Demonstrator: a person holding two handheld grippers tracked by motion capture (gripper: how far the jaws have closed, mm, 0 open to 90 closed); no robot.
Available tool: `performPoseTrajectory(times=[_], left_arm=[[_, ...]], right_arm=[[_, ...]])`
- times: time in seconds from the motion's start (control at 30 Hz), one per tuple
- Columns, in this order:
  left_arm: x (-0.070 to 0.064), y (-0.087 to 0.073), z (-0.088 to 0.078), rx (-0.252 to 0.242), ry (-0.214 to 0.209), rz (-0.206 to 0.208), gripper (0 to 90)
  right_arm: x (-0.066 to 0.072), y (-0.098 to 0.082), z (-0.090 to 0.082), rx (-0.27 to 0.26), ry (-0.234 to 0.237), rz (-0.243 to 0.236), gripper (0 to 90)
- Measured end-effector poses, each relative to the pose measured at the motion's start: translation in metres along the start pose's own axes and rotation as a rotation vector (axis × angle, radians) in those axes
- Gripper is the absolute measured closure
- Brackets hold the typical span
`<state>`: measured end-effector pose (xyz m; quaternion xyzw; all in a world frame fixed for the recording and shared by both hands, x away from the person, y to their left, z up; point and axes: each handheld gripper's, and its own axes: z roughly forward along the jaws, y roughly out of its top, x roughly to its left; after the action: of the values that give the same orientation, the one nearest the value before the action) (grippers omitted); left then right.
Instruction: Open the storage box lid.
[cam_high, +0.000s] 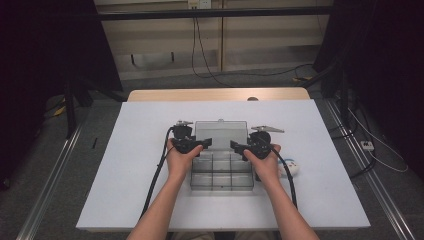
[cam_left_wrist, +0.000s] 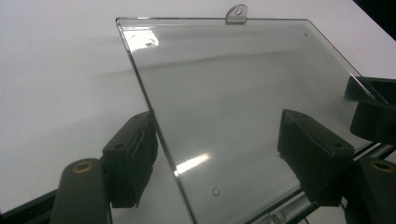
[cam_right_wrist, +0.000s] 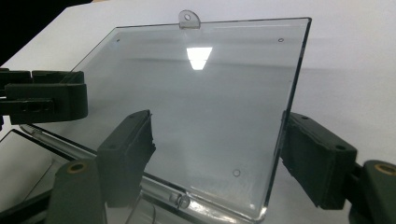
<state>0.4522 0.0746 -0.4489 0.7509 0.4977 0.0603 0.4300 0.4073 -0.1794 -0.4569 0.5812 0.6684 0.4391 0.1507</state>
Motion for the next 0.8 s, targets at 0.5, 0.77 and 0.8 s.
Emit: performPoseTrajectory(times=[0.5,0.77,0.8], left_arm=[[0.0001,-0.0010,0.0012,0.014,-0.005,-0.016,26.9],[-0.0003,-0.0013,0.0010,0.022,-0.007,-0.019,26.0],[-0.0004,-0.0012,0.0011,0.026,-0.008,-0.019,25.7]], right_arm=[[-0.0001,-0.0006,0.0013,0.017,0.004,0.027,23.9],[-0.0004,-0.0004,0.0013,0.023,0.010,0.032,23.6],[-0.0004,-0.0004,0.0013,0.023,0.010,0.032,23.5]])
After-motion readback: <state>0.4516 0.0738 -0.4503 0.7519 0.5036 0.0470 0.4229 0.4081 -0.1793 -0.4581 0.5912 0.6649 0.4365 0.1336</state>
